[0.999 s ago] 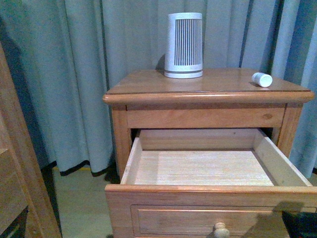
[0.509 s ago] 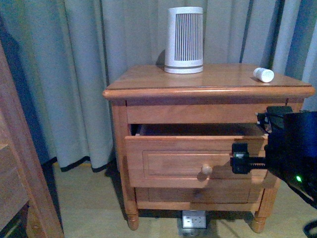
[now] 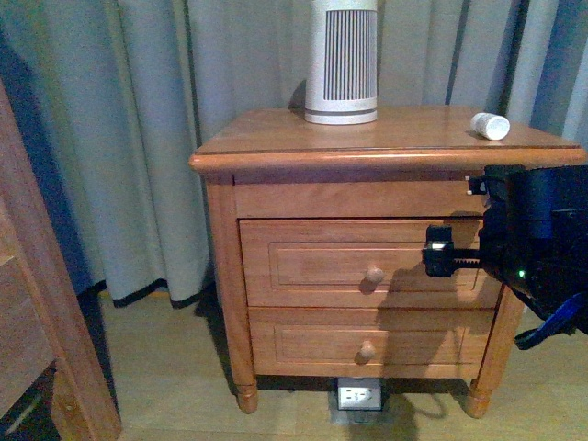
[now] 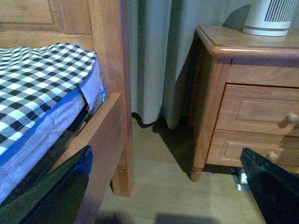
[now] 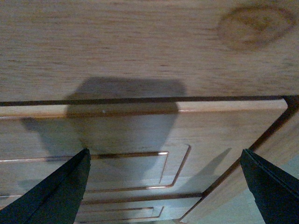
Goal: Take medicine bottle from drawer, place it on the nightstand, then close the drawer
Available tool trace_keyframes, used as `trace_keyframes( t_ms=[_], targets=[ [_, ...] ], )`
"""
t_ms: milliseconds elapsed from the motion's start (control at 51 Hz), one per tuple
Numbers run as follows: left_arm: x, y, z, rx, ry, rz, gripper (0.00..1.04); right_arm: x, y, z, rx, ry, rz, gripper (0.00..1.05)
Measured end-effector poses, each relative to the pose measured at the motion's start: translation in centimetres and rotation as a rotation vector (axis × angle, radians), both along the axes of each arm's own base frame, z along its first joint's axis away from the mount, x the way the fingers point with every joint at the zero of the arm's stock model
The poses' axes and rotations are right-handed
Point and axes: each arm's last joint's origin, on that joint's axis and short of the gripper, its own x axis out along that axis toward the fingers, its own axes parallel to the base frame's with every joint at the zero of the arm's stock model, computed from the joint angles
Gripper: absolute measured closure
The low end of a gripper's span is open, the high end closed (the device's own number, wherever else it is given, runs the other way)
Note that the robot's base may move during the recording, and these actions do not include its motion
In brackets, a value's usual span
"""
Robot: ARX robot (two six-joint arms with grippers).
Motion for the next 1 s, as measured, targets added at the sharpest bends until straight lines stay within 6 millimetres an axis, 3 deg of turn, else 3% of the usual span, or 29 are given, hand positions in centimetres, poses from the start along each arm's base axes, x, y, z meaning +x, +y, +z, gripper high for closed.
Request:
trace_keyframes(
  t_ms=[137, 294, 451, 529, 705, 862, 999],
  targets=[
    [0.0, 0.0, 0.0, 0.000, 0.000, 0.000, 0.07, -2.9, 0.2, 2.6, 0.054, -0.009, 0.006, 0.07],
    [0.0, 0.0, 0.0, 0.000, 0.000, 0.000, 0.07, -8.2, -0.1, 6.2, 0.078, -0.019, 0.022, 0.07],
    [0.0, 0.0, 0.0, 0.000, 0.000, 0.000, 0.07, -17.8, -3.0, 10.9, 0.031, -0.080, -0.006, 0.07],
    [0.0, 0.0, 0.0, 0.000, 0.000, 0.000, 0.07, -22.7, -3.3, 12.5, 0.005, -0.130, -0.011, 0.07],
    [0.0, 0.0, 0.0, 0.000, 0.000, 0.000, 0.07, -29.6, -2.8, 12.8, -0.031, -0.191, -0.034, 0.07],
    [0.0, 0.0, 0.0, 0.000, 0.000, 0.000, 0.07, -34.7, -2.1, 10.8, -0.047, -0.215, -0.037, 0.07],
    [0.0, 0.0, 0.0, 0.000, 0.000, 0.000, 0.07, -35.7, -2.2, 10.1, -0.042, -0.241, -0.038, 0.07]
  ],
)
